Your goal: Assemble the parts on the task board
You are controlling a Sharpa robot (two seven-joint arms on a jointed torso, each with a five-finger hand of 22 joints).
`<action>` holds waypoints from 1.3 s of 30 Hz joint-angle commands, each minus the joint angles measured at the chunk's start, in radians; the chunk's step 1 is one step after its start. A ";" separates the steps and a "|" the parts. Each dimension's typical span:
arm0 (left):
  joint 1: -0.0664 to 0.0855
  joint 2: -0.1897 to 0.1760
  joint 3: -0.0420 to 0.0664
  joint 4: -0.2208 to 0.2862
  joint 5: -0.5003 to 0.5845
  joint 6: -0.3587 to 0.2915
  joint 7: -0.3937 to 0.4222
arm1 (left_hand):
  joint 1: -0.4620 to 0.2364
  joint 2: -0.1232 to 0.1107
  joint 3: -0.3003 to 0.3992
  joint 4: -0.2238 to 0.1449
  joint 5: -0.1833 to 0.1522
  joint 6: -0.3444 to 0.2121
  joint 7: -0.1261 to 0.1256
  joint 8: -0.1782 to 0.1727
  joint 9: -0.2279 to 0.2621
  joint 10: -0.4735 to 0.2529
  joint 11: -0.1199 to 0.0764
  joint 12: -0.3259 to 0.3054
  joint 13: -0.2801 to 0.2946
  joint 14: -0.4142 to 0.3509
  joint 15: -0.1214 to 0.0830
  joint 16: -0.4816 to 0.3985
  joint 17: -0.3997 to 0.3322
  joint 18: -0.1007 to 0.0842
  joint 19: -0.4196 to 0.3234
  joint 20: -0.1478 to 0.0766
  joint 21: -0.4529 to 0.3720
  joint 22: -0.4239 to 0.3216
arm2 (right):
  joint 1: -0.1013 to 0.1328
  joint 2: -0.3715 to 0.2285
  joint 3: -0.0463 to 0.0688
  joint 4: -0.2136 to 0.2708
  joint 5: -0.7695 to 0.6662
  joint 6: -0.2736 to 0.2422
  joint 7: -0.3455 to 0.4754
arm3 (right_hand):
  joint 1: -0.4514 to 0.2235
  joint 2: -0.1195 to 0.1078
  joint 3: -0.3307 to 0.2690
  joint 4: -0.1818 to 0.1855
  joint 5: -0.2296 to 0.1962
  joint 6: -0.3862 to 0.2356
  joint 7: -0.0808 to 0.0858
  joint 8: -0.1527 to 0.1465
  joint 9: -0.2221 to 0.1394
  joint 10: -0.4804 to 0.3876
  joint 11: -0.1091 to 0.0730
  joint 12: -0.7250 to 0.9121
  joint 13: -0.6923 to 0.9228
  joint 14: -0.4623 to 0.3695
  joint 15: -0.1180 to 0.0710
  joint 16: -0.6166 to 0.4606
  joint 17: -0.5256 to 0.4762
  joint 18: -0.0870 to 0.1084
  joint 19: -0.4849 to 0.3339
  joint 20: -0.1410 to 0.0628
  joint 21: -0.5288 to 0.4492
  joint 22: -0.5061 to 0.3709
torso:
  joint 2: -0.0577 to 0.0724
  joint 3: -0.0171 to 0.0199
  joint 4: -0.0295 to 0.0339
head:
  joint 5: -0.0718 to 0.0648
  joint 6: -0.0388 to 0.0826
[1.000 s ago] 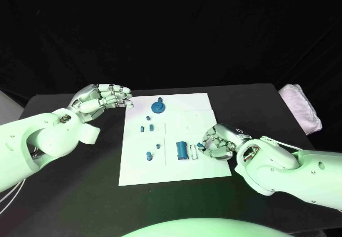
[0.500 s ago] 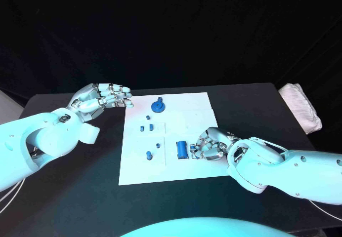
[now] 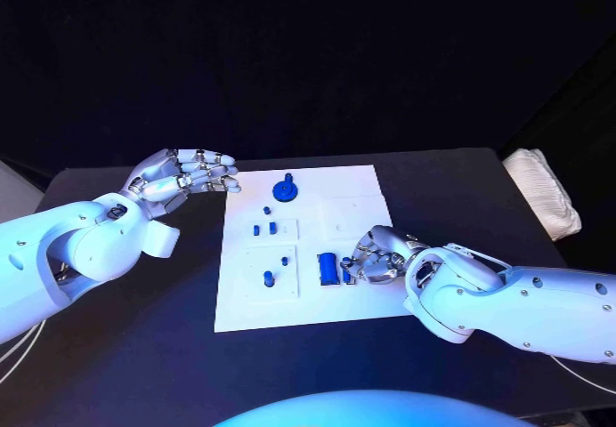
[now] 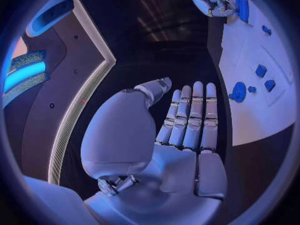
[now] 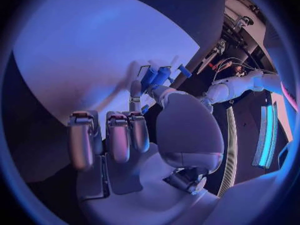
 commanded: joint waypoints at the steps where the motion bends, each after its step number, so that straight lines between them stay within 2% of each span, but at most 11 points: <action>1: 0.000 0.000 0.001 0.003 0.000 0.014 0.006 | -0.003 0.004 -0.001 0.003 0.002 -0.001 -0.002 -0.003 -0.001 0.000 -0.005 0.000 0.001 -0.007 -0.001 0.004 0.001 0.012 0.007 -0.001 -0.005 -0.002 | -0.005 0.004 -0.004 -0.002 -0.031 0.007 -0.025 | -0.009 0.000 -0.005 0.000 -0.003 -0.005 0.001 -0.003 -0.004 0.084 -0.009 0.003 0.237 0.097 -0.006 0.003 0.236 -0.019 0.092 -0.010 0.002 0.250 | -0.001 -0.0008 -0.0011 | 0.001 0.000; 12: 0.000 -0.001 0.001 0.003 0.000 0.014 0.005 | -0.003 0.003 -0.002 0.004 0.002 0.000 -0.002 -0.003 -0.001 0.000 -0.005 0.000 0.001 -0.007 -0.001 0.004 0.001 0.012 0.008 -0.001 -0.006 -0.002 | -0.005 -0.001 -0.003 0.000 -0.055 0.030 -0.036 | -0.010 -0.002 -0.007 -0.003 -0.005 -0.005 0.000 -0.003 -0.004 0.084 -0.010 0.003 0.237 0.097 -0.006 0.004 0.236 -0.019 0.092 -0.010 0.003 0.250 | -0.002 -0.0013 -0.0005 | 0.000 -0.005; 19: 0.000 -0.002 0.001 0.003 0.000 0.015 0.005 | -0.003 0.003 -0.002 0.004 0.002 0.000 -0.002 -0.003 -0.001 0.000 -0.005 0.000 0.001 -0.007 -0.001 0.004 0.001 0.012 0.008 -0.001 -0.006 -0.002 | -0.006 -0.011 -0.004 0.011 -0.082 0.045 -0.047 | 0.021 -0.012 -0.004 -0.038 -0.002 -0.009 -0.005 0.000 -0.002 0.084 -0.014 0.003 0.237 0.097 -0.010 0.003 0.236 -0.019 0.092 -0.013 0.003 0.250 | -0.001 -0.0007 -0.0015 | 0.002 -0.005; 34: 0.000 -0.002 0.001 0.002 0.000 0.016 0.005 | -0.004 0.003 -0.002 0.005 0.002 0.000 -0.002 -0.003 -0.001 0.000 -0.005 0.000 0.001 -0.008 -0.001 0.004 0.002 0.012 0.008 -0.001 -0.006 -0.003 | -0.008 -0.019 -0.004 0.023 -0.133 0.044 -0.062 | 0.023 -0.018 -0.005 -0.045 -0.006 -0.009 -0.005 0.001 -0.002 0.084 -0.014 0.004 0.237 0.097 -0.010 0.004 0.238 -0.019 0.093 -0.013 0.006 0.251 | -0.001 -0.0009 -0.0010 | -0.001 -0.005; 39: 0.000 -0.002 0.001 0.001 0.000 0.016 0.004 | -0.004 0.004 -0.002 0.005 0.002 0.000 -0.002 -0.003 -0.001 0.001 -0.006 0.000 0.001 -0.008 -0.001 0.004 0.002 0.012 0.009 -0.001 -0.008 -0.004 | -0.008 -0.019 -0.004 0.021 -0.135 0.041 -0.057 | -0.003 -0.025 -0.022 -0.034 -0.044 -0.010 -0.002 0.001 -0.003 0.083 -0.012 -0.001 0.236 0.096 -0.008 0.003 0.234 -0.018 0.091 -0.013 0.000 0.249 | -0.001 -0.0011 0.0000 | -0.003 -0.004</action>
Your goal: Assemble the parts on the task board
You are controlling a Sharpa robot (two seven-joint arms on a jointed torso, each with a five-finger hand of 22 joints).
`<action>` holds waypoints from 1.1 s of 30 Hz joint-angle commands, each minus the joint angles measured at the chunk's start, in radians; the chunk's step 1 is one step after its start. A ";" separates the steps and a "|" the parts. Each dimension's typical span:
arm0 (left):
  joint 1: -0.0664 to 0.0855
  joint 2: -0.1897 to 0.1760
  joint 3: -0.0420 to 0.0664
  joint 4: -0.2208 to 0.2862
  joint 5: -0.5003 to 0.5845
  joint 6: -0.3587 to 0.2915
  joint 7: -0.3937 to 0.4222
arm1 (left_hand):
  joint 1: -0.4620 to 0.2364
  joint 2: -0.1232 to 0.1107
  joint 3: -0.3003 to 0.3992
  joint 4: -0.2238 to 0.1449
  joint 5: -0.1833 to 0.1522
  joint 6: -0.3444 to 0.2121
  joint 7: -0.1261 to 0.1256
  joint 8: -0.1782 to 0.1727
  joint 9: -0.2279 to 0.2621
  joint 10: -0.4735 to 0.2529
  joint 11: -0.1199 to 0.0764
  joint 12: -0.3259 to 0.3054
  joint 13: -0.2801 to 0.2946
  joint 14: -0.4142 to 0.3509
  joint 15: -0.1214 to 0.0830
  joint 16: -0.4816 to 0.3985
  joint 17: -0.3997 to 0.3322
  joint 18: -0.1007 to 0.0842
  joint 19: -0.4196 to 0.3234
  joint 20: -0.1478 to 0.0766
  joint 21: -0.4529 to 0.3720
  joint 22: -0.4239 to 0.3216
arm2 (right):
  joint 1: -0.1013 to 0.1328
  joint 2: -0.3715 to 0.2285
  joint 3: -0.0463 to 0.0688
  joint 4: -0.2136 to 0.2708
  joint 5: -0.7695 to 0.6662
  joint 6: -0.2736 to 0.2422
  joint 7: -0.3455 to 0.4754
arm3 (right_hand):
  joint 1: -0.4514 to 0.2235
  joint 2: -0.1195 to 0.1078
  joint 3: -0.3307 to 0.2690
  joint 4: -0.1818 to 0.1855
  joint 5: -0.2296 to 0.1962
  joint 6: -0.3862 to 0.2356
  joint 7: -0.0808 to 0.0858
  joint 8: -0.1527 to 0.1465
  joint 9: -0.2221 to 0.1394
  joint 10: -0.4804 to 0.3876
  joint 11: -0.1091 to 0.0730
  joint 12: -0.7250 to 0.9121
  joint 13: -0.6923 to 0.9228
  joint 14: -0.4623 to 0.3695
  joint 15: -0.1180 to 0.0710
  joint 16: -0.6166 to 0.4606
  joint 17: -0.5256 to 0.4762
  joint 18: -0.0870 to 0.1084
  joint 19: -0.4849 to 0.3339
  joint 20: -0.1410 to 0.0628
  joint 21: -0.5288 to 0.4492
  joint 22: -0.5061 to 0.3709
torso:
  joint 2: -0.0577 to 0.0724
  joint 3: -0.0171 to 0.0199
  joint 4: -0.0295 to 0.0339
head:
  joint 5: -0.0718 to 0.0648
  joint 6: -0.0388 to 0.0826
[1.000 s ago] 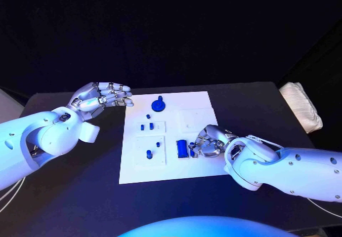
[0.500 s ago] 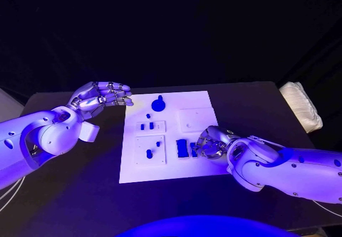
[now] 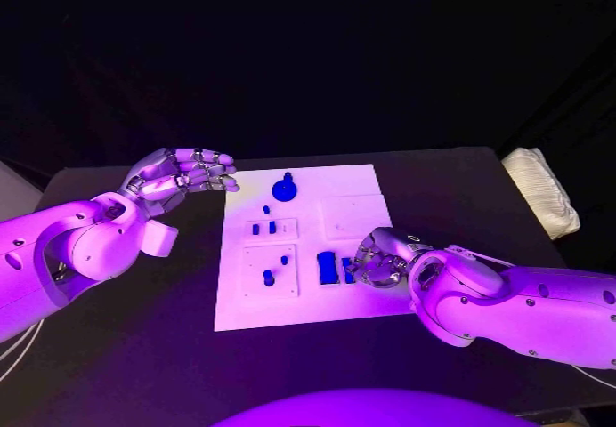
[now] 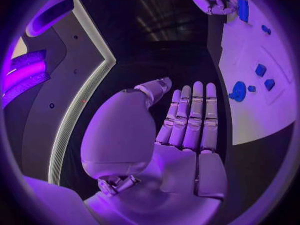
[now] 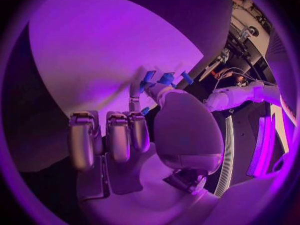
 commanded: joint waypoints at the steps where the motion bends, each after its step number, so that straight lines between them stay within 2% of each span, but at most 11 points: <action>1: 0.000 0.001 0.001 0.002 0.000 0.016 0.006 | -0.004 0.004 -0.002 0.005 0.002 0.001 -0.002 -0.003 -0.001 0.001 -0.006 0.000 0.002 -0.009 -0.001 0.004 0.001 0.012 0.009 -0.001 -0.004 -0.001 | -0.001 -0.001 0.000 -0.001 -0.025 0.015 -0.002 | -0.011 -0.007 -0.012 0.004 -0.023 -0.002 0.005 0.003 0.000 0.083 -0.004 -0.002 0.235 0.100 -0.004 0.002 0.234 -0.019 0.091 -0.005 0.000 0.250 | 0.001 -0.0004 0.0006 | -0.001 0.000; 6: 0.000 0.001 0.001 0.001 0.000 0.016 0.004 | -0.004 0.004 -0.002 0.005 0.002 0.001 -0.002 -0.003 -0.001 0.001 -0.006 0.000 0.002 -0.009 -0.001 0.004 0.001 0.012 0.009 -0.001 -0.004 -0.001 | -0.001 -0.001 0.000 -0.007 -0.033 0.046 0.000 | 0.039 -0.030 -0.038 -0.037 -0.126 -0.008 0.006 0.000 -0.005 0.079 -0.003 -0.012 0.232 0.098 -0.003 -0.002 0.224 -0.016 0.087 -0.004 -0.016 0.246 | 0.000 -0.0010 -0.0002 | 0.001 -0.003; 7: 0.000 0.001 0.001 0.001 0.000 0.017 0.004 | -0.004 0.004 -0.002 0.005 0.002 0.001 -0.002 -0.003 -0.001 0.001 -0.006 0.000 0.002 -0.009 -0.001 0.004 0.001 0.012 0.009 -0.001 -0.004 -0.001 | -0.001 -0.001 0.000 -0.008 -0.036 0.054 0.000 | 0.060 -0.034 -0.057 -0.050 -0.168 -0.008 0.009 -0.002 -0.008 0.077 -0.003 -0.015 0.230 0.097 -0.002 -0.004 0.221 -0.015 0.086 -0.003 -0.019 0.245 | 0.000 -0.0010 -0.0001 | 0.001 -0.004; 11: 0.000 0.001 0.001 0.000 0.000 0.017 0.003 | -0.004 0.004 -0.002 0.005 0.002 0.001 -0.002 -0.003 -0.001 0.001 -0.006 0.000 0.002 -0.009 -0.001 0.004 0.001 0.012 0.009 -0.001 -0.004 -0.001 | -0.001 0.000 0.000 -0.012 -0.047 0.085 -0.001 | 0.107 -0.031 -0.133 -0.057 -0.230 -0.003 0.011 -0.010 -0.021 0.075 -0.001 -0.020 0.229 0.096 0.000 -0.006 0.218 -0.014 0.084 -0.001 -0.025 0.243 | 0.000 -0.0006 0.0001 | 0.002 -0.005; 14: 0.000 0.001 0.001 0.000 0.000 0.017 0.003 | -0.005 0.004 -0.003 0.006 0.002 0.001 -0.002 -0.003 -0.001 0.001 -0.006 0.000 0.002 -0.009 -0.001 0.005 0.001 0.012 0.009 -0.001 -0.004 -0.002 | -0.001 0.001 0.000 -0.014 -0.058 0.098 -0.002 | 0.134 -0.023 -0.180 -0.052 -0.254 -0.001 0.011 -0.015 -0.029 0.074 0.001 -0.023 0.229 0.096 0.001 -0.007 0.216 -0.014 0.084 0.001 -0.027 0.243 | 0.000 -0.0008 0.0000 | 0.002 -0.006; 23: 0.000 0.001 0.001 -0.001 0.000 0.016 0.003 | -0.005 0.004 -0.003 0.006 0.002 0.001 -0.002 -0.003 -0.001 0.001 -0.006 0.000 0.002 -0.009 -0.001 0.005 0.001 0.012 0.009 -0.001 -0.004 -0.002 | -0.002 0.001 0.000 -0.019 -0.087 0.106 -0.008 | 0.157 -0.016 -0.211 -0.044 -0.258 0.002 0.011 -0.017 -0.034 0.074 0.001 -0.023 0.228 0.096 0.001 -0.007 0.215 -0.013 0.083 0.001 -0.029 0.242 | -0.001 -0.0006 -0.0002 | 0.002 -0.004; 26: 0.000 0.002 0.001 -0.003 0.000 0.016 0.004 | -0.005 0.004 -0.003 0.007 0.002 0.001 -0.002 -0.002 -0.001 0.001 -0.006 0.000 0.001 -0.010 -0.001 0.005 0.002 0.012 0.010 -0.001 -0.005 -0.002 | -0.002 0.000 0.000 -0.019 -0.086 0.064 0.003 | 0.167 -0.014 -0.222 -0.041 -0.259 0.000 0.012 -0.020 -0.037 0.071 0.002 -0.033 0.225 0.095 0.001 -0.009 0.212 -0.012 0.081 0.001 -0.036 0.241 | 0.000 -0.0002 -0.0004 | 0.002 -0.002; 29: 0.000 0.002 0.001 -0.005 0.000 0.014 0.005 | -0.005 0.005 -0.003 0.007 0.002 0.001 -0.002 -0.002 -0.001 0.001 -0.006 0.000 0.001 -0.010 -0.001 0.005 0.002 0.012 0.010 -0.001 -0.005 -0.002 | -0.002 -0.002 0.000 -0.019 -0.074 0.001 0.030 | 0.162 -0.007 -0.252 -0.015 -0.259 -0.006 0.018 -0.024 -0.041 0.064 0.007 -0.048 0.218 0.094 0.005 -0.012 0.206 -0.011 0.080 0.004 -0.041 0.239 | -0.001 0.0002 -0.0010 | 0.002 0.000; 31: 0.000 0.003 0.001 -0.008 0.000 0.013 0.006 | -0.005 0.005 -0.003 0.007 0.002 0.001 -0.002 -0.002 -0.001 0.001 -0.006 0.000 0.001 -0.010 -0.001 0.005 0.002 0.012 0.010 -0.001 -0.005 -0.002 | -0.002 -0.005 0.000 -0.019 -0.045 -0.063 0.071 | 0.144 -0.004 -0.288 0.020 -0.259 -0.023 0.028 -0.031 -0.045 0.043 0.015 -0.098 0.197 0.090 0.011 -0.021 0.188 -0.006 0.073 0.008 -0.071 0.232 | -0.002 -0.0002 -0.0008 | 0.003 0.003; 32: 0.000 0.003 0.001 -0.008 0.000 0.013 0.007 | -0.005 0.005 -0.003 0.007 0.002 0.001 -0.002 -0.002 -0.001 0.001 -0.006 0.000 0.001 -0.010 -0.001 0.005 0.002 0.012 0.010 -0.001 -0.005 -0.002 | -0.002 -0.006 0.000 -0.019 -0.038 -0.076 0.082 | 0.143 -0.004 -0.288 0.021 -0.259 -0.024 0.028 -0.032 -0.045 0.043 0.016 -0.099 0.197 0.089 0.012 -0.021 0.188 -0.006 0.072 0.008 -0.072 0.232 | -0.002 -0.0003 -0.0007 | 0.003 0.004; 33: 0.000 0.004 0.001 -0.010 0.001 0.012 0.007 | -0.005 0.005 -0.003 0.007 0.002 0.001 -0.002 -0.002 -0.001 0.001 -0.006 0.000 0.001 -0.010 -0.001 0.005 0.002 0.012 0.010 -0.001 -0.005 -0.002 | -0.002 -0.007 0.000 -0.019 -0.020 -0.107 0.109 | 0.142 -0.002 -0.307 0.037 -0.259 -0.036 0.034 -0.035 -0.047 0.025 0.021 -0.140 0.179 0.082 0.016 -0.037 0.159 0.003 0.059 0.012 -0.123 0.219 | -0.002 -0.0009 -0.0002 | 0.002 0.006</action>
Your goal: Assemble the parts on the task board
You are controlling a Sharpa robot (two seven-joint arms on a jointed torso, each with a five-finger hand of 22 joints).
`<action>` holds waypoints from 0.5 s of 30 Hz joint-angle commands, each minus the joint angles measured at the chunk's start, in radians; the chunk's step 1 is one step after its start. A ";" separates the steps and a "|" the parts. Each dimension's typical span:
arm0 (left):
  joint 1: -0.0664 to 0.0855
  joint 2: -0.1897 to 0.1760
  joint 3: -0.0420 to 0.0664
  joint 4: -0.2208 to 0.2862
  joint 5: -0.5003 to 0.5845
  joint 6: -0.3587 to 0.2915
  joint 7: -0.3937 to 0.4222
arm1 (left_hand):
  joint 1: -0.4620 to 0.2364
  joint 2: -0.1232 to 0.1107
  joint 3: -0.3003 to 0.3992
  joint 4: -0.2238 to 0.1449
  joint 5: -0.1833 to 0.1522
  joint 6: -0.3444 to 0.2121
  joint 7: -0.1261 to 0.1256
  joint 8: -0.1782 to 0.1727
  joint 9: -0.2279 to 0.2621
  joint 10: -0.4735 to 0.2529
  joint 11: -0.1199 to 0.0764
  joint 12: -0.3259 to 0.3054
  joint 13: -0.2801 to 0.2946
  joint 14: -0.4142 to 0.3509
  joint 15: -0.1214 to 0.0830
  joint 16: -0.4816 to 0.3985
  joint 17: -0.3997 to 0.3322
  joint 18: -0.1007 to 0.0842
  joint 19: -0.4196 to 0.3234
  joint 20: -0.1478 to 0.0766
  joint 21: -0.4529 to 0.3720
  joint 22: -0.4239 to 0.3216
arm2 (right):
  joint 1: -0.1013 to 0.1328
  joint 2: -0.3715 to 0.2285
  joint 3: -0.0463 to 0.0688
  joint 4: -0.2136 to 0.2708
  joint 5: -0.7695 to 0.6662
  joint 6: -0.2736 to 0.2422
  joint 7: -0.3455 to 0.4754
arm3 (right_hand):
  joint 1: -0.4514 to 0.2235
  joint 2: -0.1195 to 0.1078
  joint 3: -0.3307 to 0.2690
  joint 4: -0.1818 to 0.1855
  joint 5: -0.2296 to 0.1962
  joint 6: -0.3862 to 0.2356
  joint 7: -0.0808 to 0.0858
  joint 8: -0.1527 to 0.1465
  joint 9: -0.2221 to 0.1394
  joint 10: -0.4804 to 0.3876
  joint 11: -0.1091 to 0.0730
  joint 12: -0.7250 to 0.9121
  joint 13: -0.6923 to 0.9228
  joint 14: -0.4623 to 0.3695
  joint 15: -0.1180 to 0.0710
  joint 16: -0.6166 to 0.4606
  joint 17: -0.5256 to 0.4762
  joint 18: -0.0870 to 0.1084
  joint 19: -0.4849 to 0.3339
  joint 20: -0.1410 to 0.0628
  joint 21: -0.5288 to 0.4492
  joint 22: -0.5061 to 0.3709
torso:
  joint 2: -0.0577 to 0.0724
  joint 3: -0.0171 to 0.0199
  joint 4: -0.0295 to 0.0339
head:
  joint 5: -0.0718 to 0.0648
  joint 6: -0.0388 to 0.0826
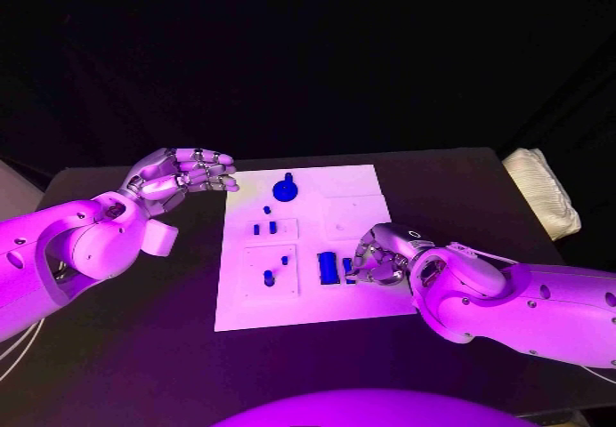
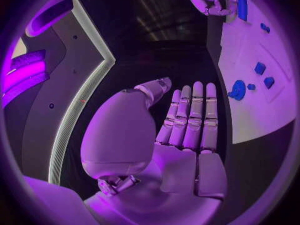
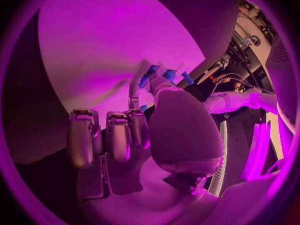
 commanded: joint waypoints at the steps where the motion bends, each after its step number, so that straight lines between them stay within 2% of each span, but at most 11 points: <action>1: 0.000 0.003 0.001 -0.003 0.001 0.011 0.010 | -0.005 0.005 0.000 0.005 0.002 0.001 -0.002 -0.002 -0.001 0.001 -0.006 0.000 0.002 -0.006 0.003 0.005 0.001 0.012 0.006 0.003 -0.005 -0.002 | -0.003 -0.006 -0.002 -0.004 0.069 -0.137 0.112 | -0.022 0.019 -0.042 0.030 -0.004 -0.030 0.012 -0.009 -0.002 -0.002 0.015 -0.104 0.153 0.067 0.017 -0.040 0.117 0.018 0.036 0.017 -0.134 0.197 | -0.001 -0.0014 0.0007 | 0.000 0.007; 2: 0.000 0.004 0.001 -0.004 0.002 0.010 0.010 | -0.006 0.006 0.000 0.006 0.002 0.001 -0.002 -0.003 -0.001 0.001 -0.005 0.000 0.001 -0.006 0.003 0.005 0.001 0.012 0.007 0.003 -0.006 -0.002 | -0.002 -0.007 -0.001 -0.003 0.088 -0.168 0.142 | -0.037 0.030 -0.067 0.032 0.004 -0.038 0.015 -0.009 -0.002 -0.015 0.018 -0.130 0.140 0.062 0.020 -0.052 0.099 0.026 0.021 0.021 -0.186 0.183 | -0.002 -0.0016 0.0002 | 0.001 0.008; 3: 0.000 0.005 0.001 -0.006 0.002 0.010 0.011 | -0.006 0.006 0.000 0.006 0.002 0.001 -0.002 -0.003 -0.001 0.001 -0.005 0.000 0.001 -0.006 0.003 0.005 0.001 0.012 0.007 0.003 -0.006 -0.002 | -0.001 -0.008 -0.001 -0.003 0.105 -0.191 0.166 | -0.056 0.037 -0.108 0.030 0.067 -0.047 0.016 -0.010 -0.001 -0.030 0.023 -0.163 0.124 0.055 0.022 -0.069 0.074 0.037 0.003 0.025 -0.250 0.165 | -0.002 -0.0014 -0.0001 | 0.002 0.008; 4: 0.000 0.006 0.001 -0.009 0.003 0.009 0.011 | -0.006 0.006 0.000 0.006 0.002 0.001 -0.002 -0.003 -0.001 0.001 -0.005 0.000 0.001 -0.006 0.003 0.005 0.001 0.012 0.007 0.003 -0.006 -0.002 | 0.000 -0.009 0.000 -0.002 0.126 -0.220 0.196 | -0.053 0.049 -0.161 0.031 0.131 -0.079 0.028 -0.021 -0.004 -0.070 0.030 -0.244 0.084 0.044 0.030 -0.099 0.033 0.055 -0.032 0.030 -0.371 0.129 | -0.003 -0.0014 -0.0002 | 0.002 0.008; 6: 0.000 0.008 0.000 -0.014 0.004 0.007 0.012 | -0.006 0.006 0.000 0.006 0.002 0.001 -0.002 -0.003 -0.001 0.001 -0.005 0.000 0.001 -0.006 0.003 0.005 0.001 0.012 0.007 0.003 -0.006 -0.002 | 0.004 -0.010 0.002 -0.002 0.161 -0.262 0.241 | -0.049 0.068 -0.212 0.032 0.134 -0.107 0.038 -0.032 -0.006 -0.078 0.038 -0.255 0.073 0.044 0.036 -0.105 0.028 0.057 -0.033 0.037 -0.391 0.120 | -0.002 -0.0010 -0.0002 | 0.002 0.014; 9: -0.001 0.012 0.000 -0.023 0.008 0.004 0.014 | -0.006 0.006 0.000 0.006 0.002 0.001 -0.002 -0.003 -0.001 0.001 -0.005 0.000 0.001 -0.006 0.003 0.005 0.001 0.012 0.007 0.003 -0.006 -0.002 | 0.015 -0.013 0.006 -0.007 0.219 -0.312 0.304 | -0.046 0.081 -0.247 0.033 0.133 -0.121 0.044 -0.039 -0.007 -0.084 0.043 -0.262 0.064 0.044 0.041 -0.109 0.026 0.058 -0.032 0.040 -0.401 0.115 | -0.004 -0.0023 -0.0008 | 0.002 0.019; 14: -0.005 0.024 0.000 -0.046 0.023 -0.009 0.017 | -0.006 0.006 0.000 0.006 0.002 0.000 -0.001 -0.003 -0.001 0.000 -0.005 -0.001 0.001 -0.006 0.003 0.005 0.002 0.012 0.007 0.003 -0.007 -0.003 | 0.044 -0.010 0.009 -0.045 0.345 -0.351 0.419 | -0.036 0.097 -0.273 0.032 0.135 -0.134 0.048 -0.046 -0.009 -0.094 0.047 -0.274 0.053 0.043 0.044 -0.116 0.018 0.061 -0.033 0.044 -0.420 0.108 | -0.012 -0.0062 -0.0033 | 0.002 0.033; 15: -0.006 0.027 0.000 -0.050 0.026 -0.016 0.017 | -0.006 0.006 0.000 0.006 0.002 0.000 -0.001 -0.003 -0.001 0.000 -0.005 -0.001 0.001 -0.006 0.003 0.005 0.002 0.012 0.007 0.003 -0.007 -0.003 | 0.050 -0.007 0.010 -0.061 0.387 -0.350 0.458 | -0.021 0.109 -0.275 0.032 0.138 -0.139 0.051 -0.049 -0.009 -0.110 0.050 -0.300 0.037 0.035 0.046 -0.135 -0.006 0.067 -0.044 0.046 -0.465 0.094 | -0.016 -0.0080 -0.0041 | 0.003 0.035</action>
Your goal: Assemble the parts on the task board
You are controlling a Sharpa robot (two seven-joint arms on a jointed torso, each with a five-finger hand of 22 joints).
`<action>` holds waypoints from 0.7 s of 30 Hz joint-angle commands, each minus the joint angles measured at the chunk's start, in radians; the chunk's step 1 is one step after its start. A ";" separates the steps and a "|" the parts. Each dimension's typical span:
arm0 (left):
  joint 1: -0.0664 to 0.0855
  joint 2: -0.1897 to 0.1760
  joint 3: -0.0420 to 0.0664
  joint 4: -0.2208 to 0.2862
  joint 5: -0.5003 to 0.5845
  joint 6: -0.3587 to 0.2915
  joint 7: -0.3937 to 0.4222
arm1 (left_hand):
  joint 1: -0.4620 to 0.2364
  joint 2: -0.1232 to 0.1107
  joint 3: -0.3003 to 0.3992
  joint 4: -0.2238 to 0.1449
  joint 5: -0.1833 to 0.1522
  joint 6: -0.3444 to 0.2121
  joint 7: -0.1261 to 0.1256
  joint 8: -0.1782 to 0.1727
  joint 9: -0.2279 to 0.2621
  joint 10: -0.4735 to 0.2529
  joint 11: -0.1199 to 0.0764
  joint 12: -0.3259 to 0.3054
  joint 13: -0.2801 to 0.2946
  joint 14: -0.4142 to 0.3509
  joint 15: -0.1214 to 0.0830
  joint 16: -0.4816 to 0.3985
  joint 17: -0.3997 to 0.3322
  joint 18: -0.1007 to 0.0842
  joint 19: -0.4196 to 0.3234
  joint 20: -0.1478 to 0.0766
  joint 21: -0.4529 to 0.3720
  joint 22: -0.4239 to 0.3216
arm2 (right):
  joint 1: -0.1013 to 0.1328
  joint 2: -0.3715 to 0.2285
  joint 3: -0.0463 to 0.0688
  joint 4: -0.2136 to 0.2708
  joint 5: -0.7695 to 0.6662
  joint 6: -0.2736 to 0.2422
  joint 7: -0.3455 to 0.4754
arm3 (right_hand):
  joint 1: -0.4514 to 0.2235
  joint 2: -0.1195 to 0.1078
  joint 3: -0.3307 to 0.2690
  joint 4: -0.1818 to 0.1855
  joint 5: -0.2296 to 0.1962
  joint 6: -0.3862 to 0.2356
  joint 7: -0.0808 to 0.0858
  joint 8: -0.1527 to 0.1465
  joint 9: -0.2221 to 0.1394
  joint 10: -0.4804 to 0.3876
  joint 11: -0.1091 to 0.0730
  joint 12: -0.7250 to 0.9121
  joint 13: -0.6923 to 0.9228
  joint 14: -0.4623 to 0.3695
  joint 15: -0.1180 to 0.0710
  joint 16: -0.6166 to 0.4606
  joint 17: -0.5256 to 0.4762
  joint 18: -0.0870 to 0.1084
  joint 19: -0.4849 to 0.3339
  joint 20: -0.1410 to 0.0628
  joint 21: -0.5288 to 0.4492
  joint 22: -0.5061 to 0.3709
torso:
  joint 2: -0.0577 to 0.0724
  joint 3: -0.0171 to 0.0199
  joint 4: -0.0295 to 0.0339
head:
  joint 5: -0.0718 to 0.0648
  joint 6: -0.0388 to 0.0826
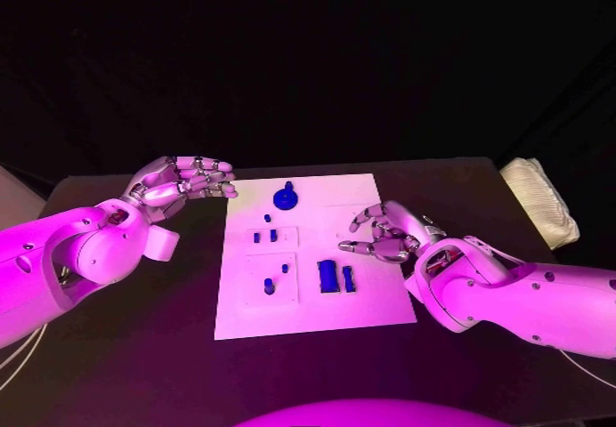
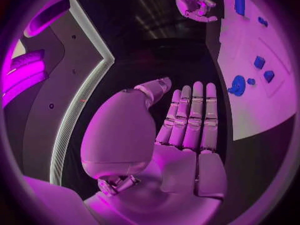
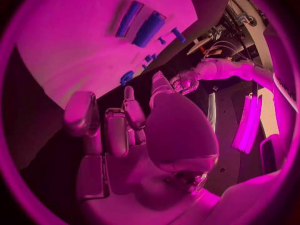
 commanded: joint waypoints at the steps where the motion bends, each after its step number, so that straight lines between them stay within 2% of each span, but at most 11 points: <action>1: -0.005 0.011 0.000 -0.011 0.028 -0.025 0.016 | -0.006 0.006 0.000 0.006 0.002 0.000 -0.001 -0.003 -0.001 0.000 -0.005 -0.001 0.001 -0.006 0.003 0.005 0.001 0.012 0.007 0.003 -0.007 -0.001 | 0.016 0.009 0.002 -0.046 0.226 -0.068 0.229 | 0.022 0.025 -0.009 0.001 0.008 -0.013 0.003 -0.008 -0.002 -0.029 0.003 -0.044 0.028 0.035 0.010 -0.030 -0.018 0.023 -0.018 0.007 -0.073 0.086 | -0.013 -0.0061 -0.0038 | 0.002 0.011; 4: -0.011 0.024 0.000 -0.025 0.047 -0.062 0.020 | -0.005 0.010 0.002 0.008 0.002 0.001 0.001 -0.003 -0.001 -0.001 -0.004 -0.001 0.001 -0.005 0.002 0.007 0.002 0.012 0.009 0.002 -0.007 -0.002 | 0.035 0.035 0.005 -0.123 0.407 -0.006 0.368 | 0.109 0.071 0.014 -0.006 0.002 -0.032 0.013 -0.019 -0.004 -0.092 0.012 -0.134 -0.030 0.007 0.018 -0.085 -0.082 0.040 -0.052 0.015 -0.197 0.044 | -0.023 -0.0110 -0.0072 | 0.007 0.015; 5: -0.013 0.028 0.000 -0.029 0.052 -0.072 0.023 | -0.005 0.010 0.002 0.008 0.002 0.001 0.001 -0.003 -0.001 -0.001 -0.004 -0.001 0.001 -0.005 0.002 0.007 0.002 0.012 0.010 0.002 -0.007 -0.002 | 0.040 0.045 0.005 -0.148 0.459 0.016 0.401 | 0.121 0.075 0.017 -0.005 -0.003 -0.035 0.015 -0.021 -0.005 -0.110 0.013 -0.161 -0.047 -0.002 0.020 -0.102 -0.103 0.045 -0.063 0.016 -0.234 0.031 | -0.027 -0.0122 -0.0089 | 0.009 0.028; 6: -0.015 0.034 0.000 -0.034 0.060 -0.086 0.028 | -0.005 0.011 0.002 0.008 0.003 0.002 0.002 -0.002 -0.001 -0.001 -0.004 -0.001 0.001 -0.005 0.002 0.007 0.002 0.013 0.010 0.002 -0.007 -0.002 | 0.045 0.059 0.006 -0.181 0.524 0.047 0.441 | 0.169 0.091 0.035 -0.008 -0.028 -0.048 0.023 -0.027 -0.007 -0.213 0.022 -0.320 -0.143 -0.062 0.027 -0.208 -0.223 0.076 -0.138 0.023 -0.464 -0.048 | -0.031 -0.0137 -0.0106 | 0.012 0.031; 8: -0.018 0.045 0.000 -0.047 0.075 -0.114 0.039 | -0.005 0.011 0.002 0.008 0.002 0.002 0.002 -0.002 -0.001 0.000 -0.004 -0.001 0.001 -0.005 0.002 0.007 0.002 0.013 0.010 0.002 -0.007 -0.002 | 0.053 0.086 0.009 -0.243 0.630 0.104 0.506 | 0.225 0.102 0.063 -0.002 -0.041 -0.058 0.029 -0.032 -0.010 -0.299 0.027 -0.489 -0.278 -0.120 0.034 -0.351 -0.362 0.105 -0.199 0.030 -0.694 -0.152 | -0.035 -0.0149 -0.0122 | 0.017 0.040; 9: -0.019 0.050 0.000 -0.054 0.083 -0.127 0.045 | -0.005 0.011 0.002 0.008 0.002 0.002 0.002 -0.002 -0.001 0.000 -0.004 -0.001 0.001 -0.005 0.003 0.007 0.002 0.012 0.010 0.002 -0.007 -0.002 | 0.055 0.099 0.011 -0.270 0.670 0.129 0.533 | 0.245 0.102 0.075 -0.003 -0.045 -0.063 0.032 -0.036 -0.012 -0.307 0.029 -0.509 -0.305 -0.142 0.035 -0.409 -0.414 0.106 -0.205 0.032 -0.722 -0.173 | -0.037 -0.0150 -0.0128 | 0.020 0.048; 12: -0.022 0.075 -0.001 -0.088 0.110 -0.171 0.069 | -0.007 0.010 0.003 0.012 0.002 0.000 0.000 -0.004 -0.002 -0.004 -0.003 -0.003 0.000 -0.023 0.007 -0.003 -0.001 0.011 0.008 0.004 -0.014 -0.006 | 0.060 0.145 0.020 -0.363 0.773 0.207 0.608 | 0.277 0.090 0.104 -0.001 -0.048 -0.068 0.039 -0.047 -0.030 -0.321 0.035 -0.578 -0.396 -0.206 0.042 -0.586 -0.554 0.105 -0.217 0.040 -0.778 -0.231 | -0.046 -0.0136 -0.0121 | 0.032 0.066; 17: -0.025 0.126 -0.001 -0.163 0.146 -0.219 0.101 | -0.007 0.008 0.008 0.022 0.001 -0.022 0.000 -0.017 -0.013 -0.036 0.008 -0.031 -0.007 -0.078 0.026 -0.054 -0.016 0.006 -0.020 0.018 -0.060 -0.032 | 0.064 0.213 0.035 -0.499 0.913 0.296 0.686 | 0.304 0.075 0.184 0.002 -0.053 -0.060 0.047 -0.075 -0.071 -0.316 0.052 -0.777 -0.641 -0.293 0.064 -0.774 -0.612 0.103 -0.287 0.063 -0.889 -0.341 | -0.057 -0.0111 -0.0079 | 0.042 0.091; 18: -0.025 0.134 -0.001 -0.175 0.150 -0.223 0.105 | -0.006 0.009 0.009 0.023 0.001 -0.025 -0.001 -0.019 -0.015 -0.038 0.010 -0.035 -0.007 -0.084 0.028 -0.062 -0.018 0.006 -0.027 0.021 -0.069 -0.038 | 0.064 0.223 0.037 -0.520 0.930 0.308 0.696 | 0.309 0.074 0.227 -0.001 -0.060 -0.057 0.063 -0.089 -0.084 -0.323 0.071 -0.856 -0.733 -0.347 0.083 -0.863 -0.655 0.098 -0.333 0.079 -0.932 -0.378 | -0.058 -0.0111 -0.0078 | 0.043 0.094; 20: -0.025 0.151 -0.001 -0.199 0.155 -0.229 0.113 | -0.004 0.010 0.012 0.025 0.002 -0.025 -0.003 -0.019 -0.020 -0.039 0.012 -0.045 -0.007 -0.094 0.032 -0.079 -0.024 0.007 -0.037 0.028 -0.089 -0.050 | 0.065 0.241 0.041 -0.560 0.961 0.331 0.713 | 0.293 0.025 0.336 -0.010 -0.067 -0.037 0.072 -0.123 -0.115 -0.256 0.084 -0.967 -0.924 -0.329 0.101 -0.999 -0.734 0.110 -0.360 0.100 -0.959 -0.466 | -0.061 -0.0107 -0.0057 | 0.041 0.100; 21: -0.026 0.159 -0.001 -0.210 0.158 -0.231 0.116 | -0.003 0.010 0.013 0.026 0.002 -0.027 -0.006 -0.021 -0.022 -0.040 0.013 -0.049 -0.007 -0.098 0.034 -0.086 -0.027 0.008 -0.040 0.030 -0.096 -0.055 | 0.065 0.249 0.043 -0.579 0.975 0.341 0.721 | 0.286 0.023 0.368 -0.005 -0.064 -0.030 0.070 -0.129 -0.120 -0.267 0.087 -0.992 -0.962 -0.346 0.107 -1.036 -0.751 0.104 -0.371 0.107 -0.965 -0.489 | -0.061 -0.0101 -0.0033 | 0.038 0.103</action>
